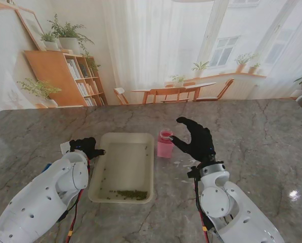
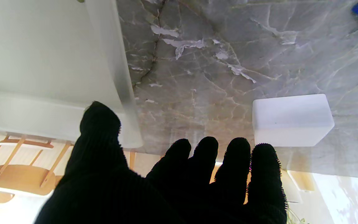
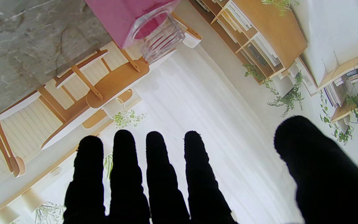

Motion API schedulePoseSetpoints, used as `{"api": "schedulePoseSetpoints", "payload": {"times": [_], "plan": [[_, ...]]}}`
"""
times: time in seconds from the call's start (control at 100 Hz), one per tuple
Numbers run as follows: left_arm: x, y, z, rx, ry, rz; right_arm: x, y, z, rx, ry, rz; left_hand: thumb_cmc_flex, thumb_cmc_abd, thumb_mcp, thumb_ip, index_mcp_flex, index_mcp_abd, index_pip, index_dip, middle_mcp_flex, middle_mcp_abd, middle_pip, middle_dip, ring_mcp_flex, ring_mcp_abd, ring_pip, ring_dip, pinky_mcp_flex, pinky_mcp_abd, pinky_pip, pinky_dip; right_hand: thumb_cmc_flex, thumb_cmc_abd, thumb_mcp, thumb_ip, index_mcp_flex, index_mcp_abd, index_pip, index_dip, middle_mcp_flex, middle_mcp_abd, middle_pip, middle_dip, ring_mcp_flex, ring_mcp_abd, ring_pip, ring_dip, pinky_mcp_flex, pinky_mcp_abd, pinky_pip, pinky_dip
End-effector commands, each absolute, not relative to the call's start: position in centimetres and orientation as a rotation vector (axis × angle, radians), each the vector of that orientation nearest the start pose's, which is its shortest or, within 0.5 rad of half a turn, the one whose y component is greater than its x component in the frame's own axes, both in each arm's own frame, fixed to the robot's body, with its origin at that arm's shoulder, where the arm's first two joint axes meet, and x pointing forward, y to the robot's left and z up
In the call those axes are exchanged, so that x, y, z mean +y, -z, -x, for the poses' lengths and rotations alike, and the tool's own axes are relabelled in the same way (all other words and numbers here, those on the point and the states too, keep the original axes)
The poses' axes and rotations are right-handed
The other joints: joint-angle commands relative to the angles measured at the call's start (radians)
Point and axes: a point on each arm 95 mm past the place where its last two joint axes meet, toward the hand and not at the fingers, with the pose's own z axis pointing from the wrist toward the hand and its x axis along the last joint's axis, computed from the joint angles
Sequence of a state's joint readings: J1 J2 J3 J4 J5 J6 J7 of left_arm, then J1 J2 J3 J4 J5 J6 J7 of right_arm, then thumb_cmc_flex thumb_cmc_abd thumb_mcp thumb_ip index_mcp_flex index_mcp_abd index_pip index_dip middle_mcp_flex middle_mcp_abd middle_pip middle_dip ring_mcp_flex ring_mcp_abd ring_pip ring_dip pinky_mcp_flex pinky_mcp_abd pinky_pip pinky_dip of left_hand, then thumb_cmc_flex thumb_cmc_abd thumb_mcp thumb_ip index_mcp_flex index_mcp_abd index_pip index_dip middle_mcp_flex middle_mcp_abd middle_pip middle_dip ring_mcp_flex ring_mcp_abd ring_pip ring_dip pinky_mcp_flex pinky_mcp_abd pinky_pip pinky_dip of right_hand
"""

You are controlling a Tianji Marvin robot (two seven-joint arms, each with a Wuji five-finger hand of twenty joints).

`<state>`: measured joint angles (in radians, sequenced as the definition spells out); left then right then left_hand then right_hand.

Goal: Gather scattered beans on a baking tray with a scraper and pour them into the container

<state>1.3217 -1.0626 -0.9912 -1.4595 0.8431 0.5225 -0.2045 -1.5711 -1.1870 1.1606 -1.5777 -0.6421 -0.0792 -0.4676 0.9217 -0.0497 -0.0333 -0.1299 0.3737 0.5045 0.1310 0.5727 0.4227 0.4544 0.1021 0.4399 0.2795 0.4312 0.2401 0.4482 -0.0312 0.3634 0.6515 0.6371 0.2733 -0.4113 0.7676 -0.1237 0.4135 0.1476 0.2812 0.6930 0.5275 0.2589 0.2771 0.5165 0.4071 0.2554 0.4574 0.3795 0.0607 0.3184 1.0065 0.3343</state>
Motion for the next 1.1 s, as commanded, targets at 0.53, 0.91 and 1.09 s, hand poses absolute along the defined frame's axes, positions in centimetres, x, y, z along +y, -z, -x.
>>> {"api": "schedulePoseSetpoints", "payload": {"times": [0.53,0.91,1.09], "plan": [[0.3,36.9,-46.0,1.451,0.913,1.640,2.5,30.4,-39.3,0.874,-1.957,-1.336,0.073,-0.013,0.005,0.108,0.086,0.018,0.047,0.026,0.048,-0.044,0.121,0.200,0.011,0.013,0.133,0.148,-0.013,0.009,0.118,0.024,0.003,0.024,-0.021,0.035,0.016,-0.023,0.005,-0.021,0.006,-0.015,-0.016,-0.003,0.015,-0.014,-0.012,0.019,-0.004,0.005,-0.012,0.017],[-0.9,38.2,-46.0,1.460,0.855,1.665,2.3,30.4,-39.2,0.865,-1.950,-1.337,0.229,-0.103,0.020,0.109,0.181,-0.087,0.289,0.471,0.081,-0.112,0.508,0.613,0.061,-0.015,0.340,0.364,-0.001,0.020,0.277,0.132,0.004,0.023,-0.021,0.035,0.015,-0.023,0.005,-0.020,0.006,-0.016,-0.016,-0.003,0.014,-0.013,-0.012,0.019,-0.004,0.005,-0.012,0.017],[-1.2,38.5,-46.1,1.414,0.855,1.693,2.3,30.4,-39.2,0.864,-1.949,-1.336,0.354,-0.198,0.044,0.112,0.079,-0.113,0.841,0.866,0.145,-0.197,0.675,0.902,0.089,-0.044,0.435,0.380,0.025,0.023,0.345,0.147,0.004,0.024,-0.021,0.035,0.013,-0.024,0.005,-0.021,0.006,-0.016,-0.017,-0.003,0.014,-0.013,-0.012,0.019,-0.004,0.005,-0.012,0.017]]}}
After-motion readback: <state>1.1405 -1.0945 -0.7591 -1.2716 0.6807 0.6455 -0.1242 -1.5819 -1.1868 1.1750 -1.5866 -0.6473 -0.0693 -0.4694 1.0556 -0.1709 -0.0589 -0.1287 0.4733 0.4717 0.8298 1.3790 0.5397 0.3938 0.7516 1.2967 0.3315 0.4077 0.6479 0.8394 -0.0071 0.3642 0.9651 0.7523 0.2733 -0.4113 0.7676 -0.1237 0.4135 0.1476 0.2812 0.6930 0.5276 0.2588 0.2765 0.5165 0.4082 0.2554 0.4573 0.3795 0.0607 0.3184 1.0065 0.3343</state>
